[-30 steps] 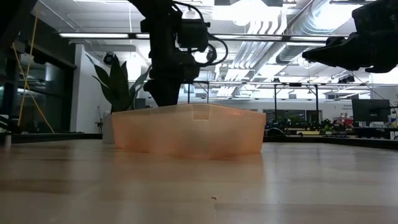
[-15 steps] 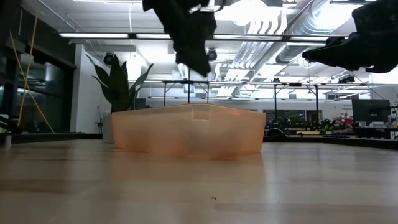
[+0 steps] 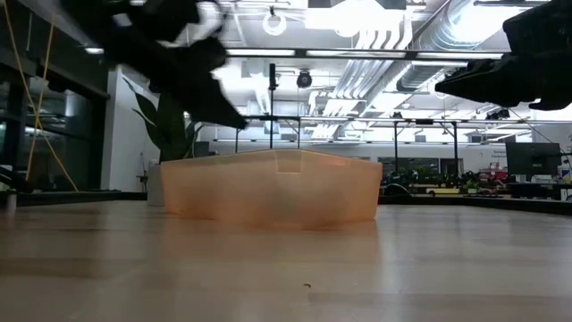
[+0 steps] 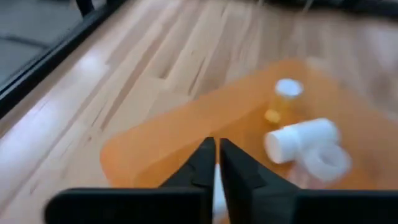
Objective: Pick and place pill bottles into a basket
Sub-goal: Return to Home Position
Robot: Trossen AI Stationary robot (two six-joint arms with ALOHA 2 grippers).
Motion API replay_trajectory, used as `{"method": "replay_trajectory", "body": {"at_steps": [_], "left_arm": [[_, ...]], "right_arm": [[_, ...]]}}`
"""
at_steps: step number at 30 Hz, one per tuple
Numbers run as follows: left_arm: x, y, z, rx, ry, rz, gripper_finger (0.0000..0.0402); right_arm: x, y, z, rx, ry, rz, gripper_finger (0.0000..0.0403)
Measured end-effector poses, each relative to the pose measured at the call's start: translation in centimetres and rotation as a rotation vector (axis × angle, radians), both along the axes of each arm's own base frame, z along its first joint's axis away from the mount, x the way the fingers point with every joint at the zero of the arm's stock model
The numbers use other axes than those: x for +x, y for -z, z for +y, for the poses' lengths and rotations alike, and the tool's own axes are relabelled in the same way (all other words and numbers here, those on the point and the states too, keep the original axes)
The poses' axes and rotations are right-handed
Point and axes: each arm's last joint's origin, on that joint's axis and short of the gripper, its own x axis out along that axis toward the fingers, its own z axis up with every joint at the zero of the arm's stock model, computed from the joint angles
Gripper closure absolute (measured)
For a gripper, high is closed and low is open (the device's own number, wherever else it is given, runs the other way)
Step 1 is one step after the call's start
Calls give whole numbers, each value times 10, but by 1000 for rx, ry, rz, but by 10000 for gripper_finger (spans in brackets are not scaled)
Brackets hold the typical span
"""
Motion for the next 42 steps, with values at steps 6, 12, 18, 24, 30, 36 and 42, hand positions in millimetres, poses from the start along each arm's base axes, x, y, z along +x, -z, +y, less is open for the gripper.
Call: {"method": "replay_trajectory", "body": {"at_steps": [6, 12, 18, 24, 30, 36, 42], "left_arm": [[-62, 11, -27, 47, 89, -326, 380], [-101, 14, -41, 195, 114, -459, 347], [-125, 16, -43, 201, 168, -454, 380], [-144, 14, -43, 201, 172, -482, 362], [-155, 32, -42, 208, 167, -503, 354], [-160, 32, -43, 223, 183, -509, 381], [-161, 31, -43, 258, 190, -518, 334]], "right_arm": [[0, 0, 0, 3, 0, 1, 274], [0, -1, 0, 28, 1, -13, 274], [0, -2, 0, 126, 4, -38, 274], [0, -2, 0, 144, 21, -42, 274], [0, -9, 0, 210, 2, -115, 274], [0, -7, 0, 310, 6, -112, 286], [0, -3, 0, 287, -7, -74, 364]]}}
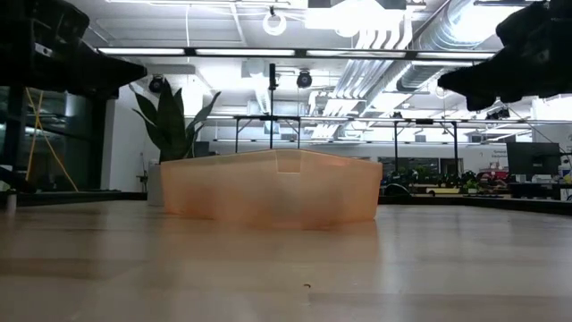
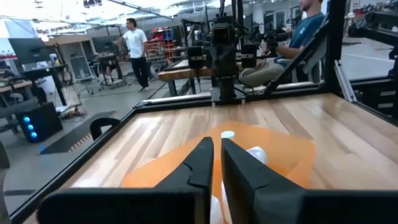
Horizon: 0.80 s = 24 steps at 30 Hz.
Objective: Pick and place pill bottles into a basket
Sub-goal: Return to Home Position
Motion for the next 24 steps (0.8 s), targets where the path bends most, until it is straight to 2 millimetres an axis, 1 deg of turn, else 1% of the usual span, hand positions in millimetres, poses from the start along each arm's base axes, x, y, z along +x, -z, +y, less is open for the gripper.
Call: {"method": "replay_trajectory", "body": {"at_steps": [2, 4, 7, 9, 12, 15, 17, 19, 21, 24], "left_arm": [[0, 0, 0, 12, 5, 1, 331], [0, 0, -1, 18, 17, 2, 341], [0, 1, -1, 17, 27, 6, 369], [0, 1, -1, 12, 29, 5, 381], [0, 1, -1, -15, 45, 7, 380], [0, 2, -3, -35, 91, 16, 364], [0, 2, -3, -34, 107, 19, 358], [0, 3, -4, -23, 133, 25, 365], [0, 3, -4, -18, 143, 26, 379], [0, 3, -4, 10, 143, 27, 380]], "right_arm": [[0, 0, 0, -36, -14, 1, 392], [0, -1, 1, -24, -23, -6, 391], [-2, -3, 1, 17, -31, -33, 384], [-2, -4, 1, 21, -38, -43, 395], [-3, -4, 1, 31, -54, -51, 397], [-3, -4, 2, 72, -69, -47, 399], [-3, -4, 3, 98, -114, -55, 401], [-3, -4, 5, 117, -167, -53, 400], [-3, -4, 5, 125, -174, -48, 402], [-3, -4, 4, 135, -156, -54, 400]]}}
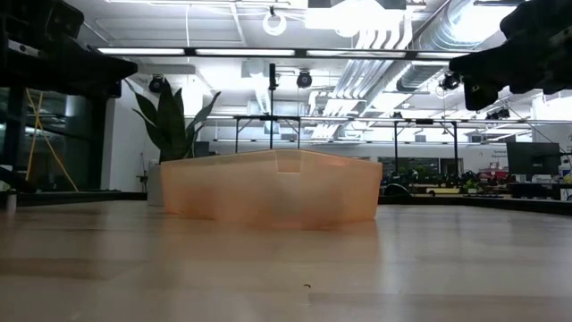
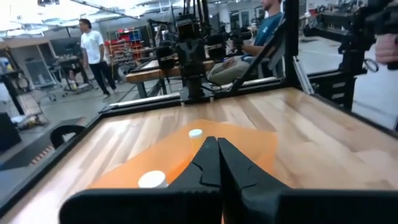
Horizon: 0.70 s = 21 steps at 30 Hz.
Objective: Pick and place pill bottles into a basket
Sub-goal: Return to Home Position
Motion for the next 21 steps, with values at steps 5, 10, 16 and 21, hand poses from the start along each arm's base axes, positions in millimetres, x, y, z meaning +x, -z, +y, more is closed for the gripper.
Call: {"method": "replay_trajectory", "body": {"at_steps": [5, 10, 16, 21], "left_arm": [[0, 0, 0, 39, -10, -1, 343], [0, 0, 1, 41, -31, -3, 263], [0, 0, 1, 41, -31, -3, 213], [0, 0, 1, 40, -31, -4, 197]], "right_arm": [[0, 0, -1, 20, 23, 1, 401], [0, 0, -1, 26, 23, 3, 400], [0, 1, -1, -23, 25, 15, 396], [0, 3, -1, -25, 26, 30, 401]]}}
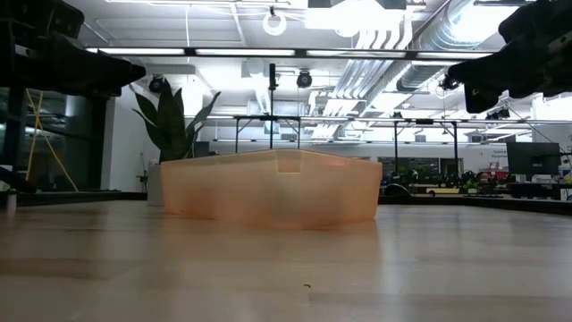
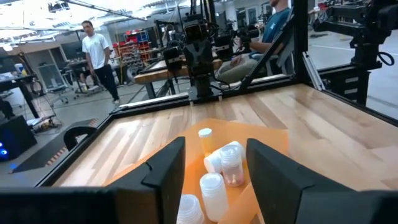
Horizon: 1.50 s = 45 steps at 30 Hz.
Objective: Pick and place pill bottles into a basket
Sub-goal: Return to Home Position
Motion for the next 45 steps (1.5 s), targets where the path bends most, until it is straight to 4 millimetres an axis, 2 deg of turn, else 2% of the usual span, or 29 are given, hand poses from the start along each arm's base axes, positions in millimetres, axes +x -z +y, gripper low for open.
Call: {"method": "replay_trajectory", "body": {"at_steps": [45], "left_arm": [[0, 0, 0, -1, 0, 0, 195]], "right_arm": [[0, 1, 0, 4, 0, 11, 401]]}}
